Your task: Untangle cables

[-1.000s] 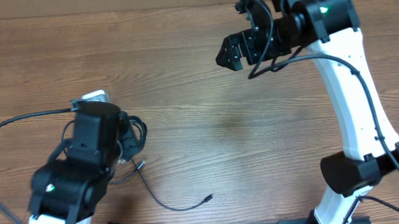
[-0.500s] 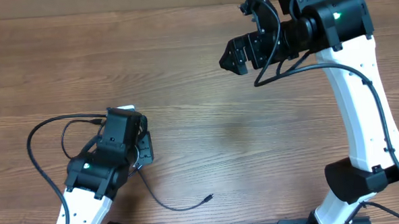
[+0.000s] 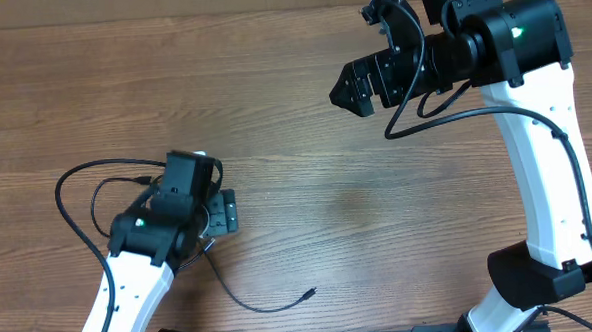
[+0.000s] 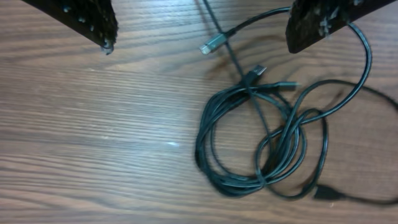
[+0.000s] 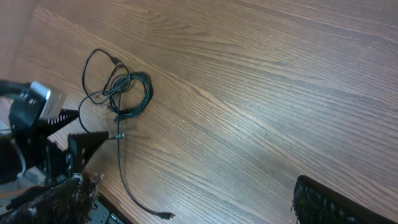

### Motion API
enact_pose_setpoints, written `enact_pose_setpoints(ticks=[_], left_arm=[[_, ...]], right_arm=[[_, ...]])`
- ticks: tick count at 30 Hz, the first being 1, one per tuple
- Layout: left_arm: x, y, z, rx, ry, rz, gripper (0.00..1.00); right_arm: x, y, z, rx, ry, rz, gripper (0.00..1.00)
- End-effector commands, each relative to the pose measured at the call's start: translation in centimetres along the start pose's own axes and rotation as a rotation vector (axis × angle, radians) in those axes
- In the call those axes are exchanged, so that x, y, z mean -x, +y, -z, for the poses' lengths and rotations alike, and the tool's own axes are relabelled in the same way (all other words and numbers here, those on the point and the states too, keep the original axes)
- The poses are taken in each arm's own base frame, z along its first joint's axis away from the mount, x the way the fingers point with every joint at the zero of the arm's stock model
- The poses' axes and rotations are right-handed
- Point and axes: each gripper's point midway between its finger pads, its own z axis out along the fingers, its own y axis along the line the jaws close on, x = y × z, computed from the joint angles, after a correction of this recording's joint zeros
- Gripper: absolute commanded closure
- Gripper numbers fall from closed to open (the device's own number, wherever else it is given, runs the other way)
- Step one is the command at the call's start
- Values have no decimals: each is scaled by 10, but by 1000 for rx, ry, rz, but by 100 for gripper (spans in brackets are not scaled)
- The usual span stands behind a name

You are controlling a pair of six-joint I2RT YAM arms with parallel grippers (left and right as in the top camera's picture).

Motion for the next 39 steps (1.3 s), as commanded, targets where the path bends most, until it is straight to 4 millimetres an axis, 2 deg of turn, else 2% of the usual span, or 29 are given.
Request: enact_pose_setpoints(ticks=[1, 6, 10, 16, 19, 24, 31, 39], left_arm=[[-4, 16, -15, 18, 63, 77, 16], [-3, 36, -24, 9, 106, 170, 13], [2, 34, -27, -72, 108, 166, 13], [-3, 45, -37, -12, 135, 194, 12], [-16, 59, -56, 77, 171, 261, 12], [-32, 68, -89, 106, 210, 317, 12], [-33, 101, -113, 243, 219, 350, 11], [-32, 126, -137, 259, 213, 504, 11]], right_arm=[[-1, 6, 14, 0, -31, 26, 0], [-2, 8, 17, 0, -37, 29, 0], [-1, 10, 23, 0, -56, 37, 0], [0, 16, 37, -1, -100, 56, 0], [-2, 21, 48, -1, -125, 67, 0], [-8, 31, 68, 1, -165, 80, 0], [-17, 45, 91, 30, -217, 49, 0], [-21, 72, 101, 166, -227, 60, 0]])
